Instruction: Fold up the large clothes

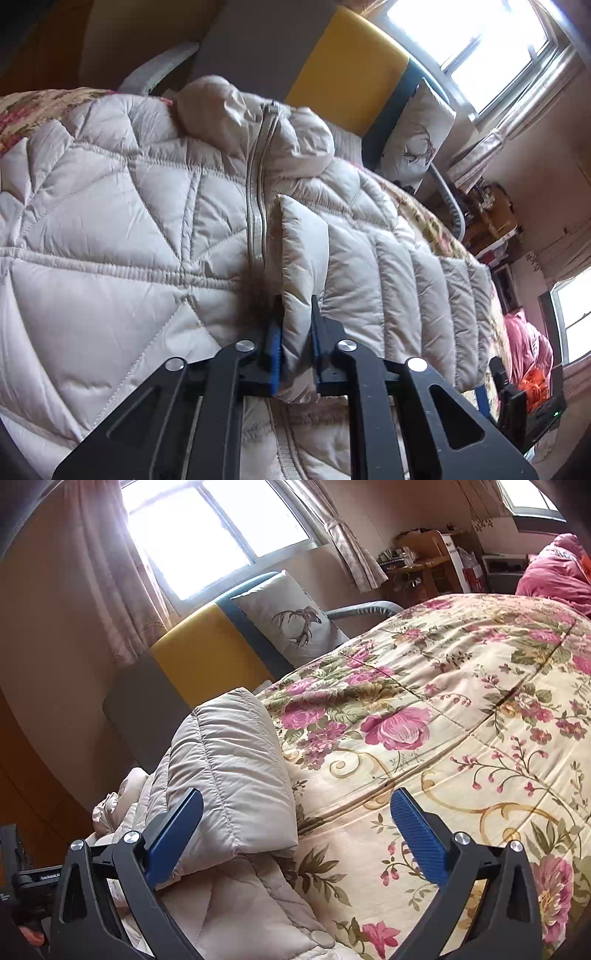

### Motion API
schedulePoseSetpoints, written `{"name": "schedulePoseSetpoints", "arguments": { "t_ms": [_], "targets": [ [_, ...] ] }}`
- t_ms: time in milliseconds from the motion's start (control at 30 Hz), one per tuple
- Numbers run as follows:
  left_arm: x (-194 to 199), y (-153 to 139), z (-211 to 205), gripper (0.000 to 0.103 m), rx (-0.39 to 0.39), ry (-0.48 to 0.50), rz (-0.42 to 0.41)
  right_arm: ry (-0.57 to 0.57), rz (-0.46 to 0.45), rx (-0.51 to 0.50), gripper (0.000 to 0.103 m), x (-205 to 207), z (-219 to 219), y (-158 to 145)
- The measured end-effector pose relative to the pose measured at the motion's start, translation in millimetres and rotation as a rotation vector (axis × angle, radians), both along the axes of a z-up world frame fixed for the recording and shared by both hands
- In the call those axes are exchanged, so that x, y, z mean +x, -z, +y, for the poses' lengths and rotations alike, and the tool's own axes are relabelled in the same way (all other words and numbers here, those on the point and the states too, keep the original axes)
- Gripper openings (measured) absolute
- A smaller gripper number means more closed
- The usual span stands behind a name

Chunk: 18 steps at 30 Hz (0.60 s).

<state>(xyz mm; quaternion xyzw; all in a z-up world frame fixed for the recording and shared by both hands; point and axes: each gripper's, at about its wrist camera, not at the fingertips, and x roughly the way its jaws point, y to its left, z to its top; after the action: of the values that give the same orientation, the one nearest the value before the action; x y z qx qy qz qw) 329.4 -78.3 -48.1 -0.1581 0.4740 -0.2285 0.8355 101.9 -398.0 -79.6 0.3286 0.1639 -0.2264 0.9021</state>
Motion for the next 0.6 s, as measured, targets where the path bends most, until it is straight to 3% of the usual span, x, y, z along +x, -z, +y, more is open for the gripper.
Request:
{"name": "schedulePoseSetpoints", "arguments": {
  "t_ms": [100,233,467,600],
  "targets": [
    [-2,-21,18,0.006,0.023,-0.060,-0.111,-0.011,0.003,0.006,0.101,0,-1,1],
    [-1,-26,50,0.005,0.045,-0.146,-0.158,-0.010,0.001,0.010,0.101,-3,0,1],
    [-14,14,100,0.005,0.034,-0.293,-0.150,-0.012,0.015,0.024,0.101,-1,-1,4],
    [-25,29,98,0.006,0.038,-0.295,-0.171,-0.016,0.049,0.042,0.101,4,-4,4]
  ]
}}
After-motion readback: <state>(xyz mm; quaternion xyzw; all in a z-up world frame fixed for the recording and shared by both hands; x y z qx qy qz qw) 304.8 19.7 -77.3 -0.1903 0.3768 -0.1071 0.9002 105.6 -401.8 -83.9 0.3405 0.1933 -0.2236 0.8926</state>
